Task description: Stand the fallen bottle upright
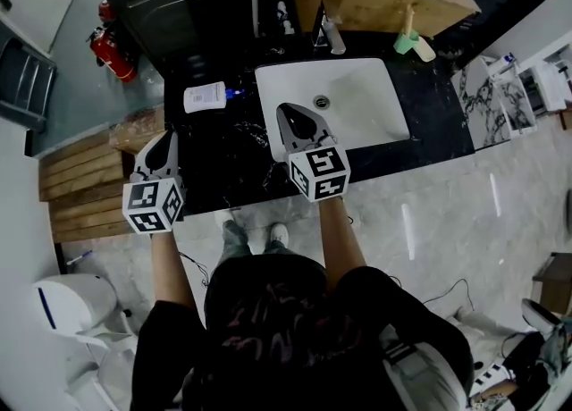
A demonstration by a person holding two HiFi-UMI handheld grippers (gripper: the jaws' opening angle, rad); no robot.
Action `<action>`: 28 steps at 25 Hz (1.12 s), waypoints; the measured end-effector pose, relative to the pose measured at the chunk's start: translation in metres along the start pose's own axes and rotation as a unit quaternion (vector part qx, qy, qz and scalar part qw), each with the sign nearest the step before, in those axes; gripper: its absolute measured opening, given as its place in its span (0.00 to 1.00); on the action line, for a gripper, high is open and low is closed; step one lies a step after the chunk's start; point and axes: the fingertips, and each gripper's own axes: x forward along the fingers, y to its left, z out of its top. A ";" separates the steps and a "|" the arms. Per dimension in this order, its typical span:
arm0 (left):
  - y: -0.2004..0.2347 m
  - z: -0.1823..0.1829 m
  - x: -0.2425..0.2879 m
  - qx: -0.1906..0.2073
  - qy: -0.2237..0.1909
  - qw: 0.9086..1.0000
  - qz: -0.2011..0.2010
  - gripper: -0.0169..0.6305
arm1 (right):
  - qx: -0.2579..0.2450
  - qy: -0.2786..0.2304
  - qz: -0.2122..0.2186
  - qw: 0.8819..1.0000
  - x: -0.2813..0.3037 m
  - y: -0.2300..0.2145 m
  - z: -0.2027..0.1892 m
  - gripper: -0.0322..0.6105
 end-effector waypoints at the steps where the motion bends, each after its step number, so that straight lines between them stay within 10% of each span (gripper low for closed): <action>1: 0.003 -0.001 0.006 0.001 0.002 1.000 -0.005 0.05 | 0.001 0.001 -0.002 1.000 0.005 0.000 0.000 0.07; 14: 0.041 -0.022 0.094 0.047 0.071 0.992 -0.093 0.05 | 0.013 0.045 -0.035 0.998 0.073 -0.002 -0.020 0.09; 18: 0.040 -0.033 0.120 0.074 0.101 0.984 -0.126 0.22 | 0.020 0.060 -0.036 0.997 0.088 -0.002 -0.030 0.11; 28: 0.034 -0.063 0.171 0.133 0.171 0.957 -0.195 0.30 | 0.043 0.105 -0.039 0.993 0.124 -0.007 -0.062 0.22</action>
